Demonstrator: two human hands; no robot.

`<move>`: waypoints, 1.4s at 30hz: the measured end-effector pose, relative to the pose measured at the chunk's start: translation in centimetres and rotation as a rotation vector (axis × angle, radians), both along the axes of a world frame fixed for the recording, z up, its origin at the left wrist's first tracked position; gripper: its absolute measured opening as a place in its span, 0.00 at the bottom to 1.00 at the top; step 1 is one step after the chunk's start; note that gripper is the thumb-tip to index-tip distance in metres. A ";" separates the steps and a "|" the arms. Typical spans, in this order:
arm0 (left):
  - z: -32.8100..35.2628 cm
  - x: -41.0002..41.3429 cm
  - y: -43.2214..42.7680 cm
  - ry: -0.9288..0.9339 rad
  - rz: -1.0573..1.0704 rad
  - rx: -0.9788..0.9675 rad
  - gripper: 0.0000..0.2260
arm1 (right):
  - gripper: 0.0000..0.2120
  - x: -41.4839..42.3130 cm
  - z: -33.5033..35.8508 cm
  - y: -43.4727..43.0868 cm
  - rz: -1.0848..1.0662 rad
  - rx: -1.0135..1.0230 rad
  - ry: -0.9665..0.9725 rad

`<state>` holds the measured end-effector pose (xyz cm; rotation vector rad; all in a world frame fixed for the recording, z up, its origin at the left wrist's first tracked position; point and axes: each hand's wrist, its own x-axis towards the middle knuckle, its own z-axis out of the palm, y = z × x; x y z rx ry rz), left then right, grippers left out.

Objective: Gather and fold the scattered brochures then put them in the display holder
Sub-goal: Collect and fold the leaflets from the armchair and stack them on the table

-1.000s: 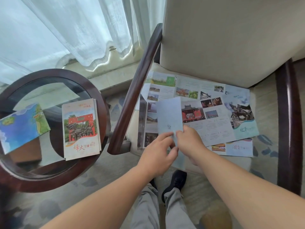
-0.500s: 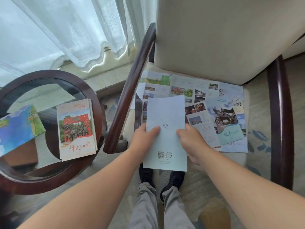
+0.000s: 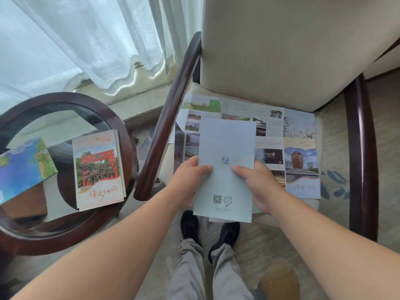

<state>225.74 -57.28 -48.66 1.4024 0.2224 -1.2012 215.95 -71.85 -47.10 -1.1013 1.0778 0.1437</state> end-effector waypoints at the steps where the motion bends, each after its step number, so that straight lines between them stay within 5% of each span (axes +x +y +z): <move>1: -0.2 0.0 -0.1 -0.055 0.008 0.056 0.11 | 0.12 0.1 0.0 -0.1 -0.016 -0.022 0.011; 5: -0.1 -0.1 -0.2 -0.113 0.047 0.207 0.16 | 0.10 0.2 0.3 -0.3 -0.001 -0.030 0.032; 8: 0.0 -0.1 0.0 0.026 0.038 0.207 0.21 | 0.12 0.0 0.5 -0.1 0.042 0.004 -0.003; 16: 0.5 -0.4 -0.4 0.059 0.105 0.080 0.12 | 0.12 -0.7 0.2 -0.4 -0.024 -0.033 0.017; 20: 0.7 -0.5 -0.5 0.158 0.095 -0.038 0.11 | 0.16 -1.0 0.2 -0.7 -0.056 0.113 -0.004; 26: 0.6 -1.2 -1.0 -0.241 -0.058 0.222 0.15 | 0.09 -1.0 0.5 -0.6 -0.052 0.074 -0.037; 30: 1.2 -0.9 -0.8 -0.053 -0.042 0.144 0.16 | 0.09 -1.1 0.9 -0.7 -0.031 0.101 -0.059; 33: 2.0 -1.0 -0.9 -0.086 -0.018 0.072 0.09 | 0.09 -1.1 1.4 -0.6 -0.037 0.076 -0.048; 42: 7.4 -0.6 -0.6 -0.196 0.078 0.012 0.10 | 0.07 0.6 5.6 -1.4 -0.012 -0.049 -0.027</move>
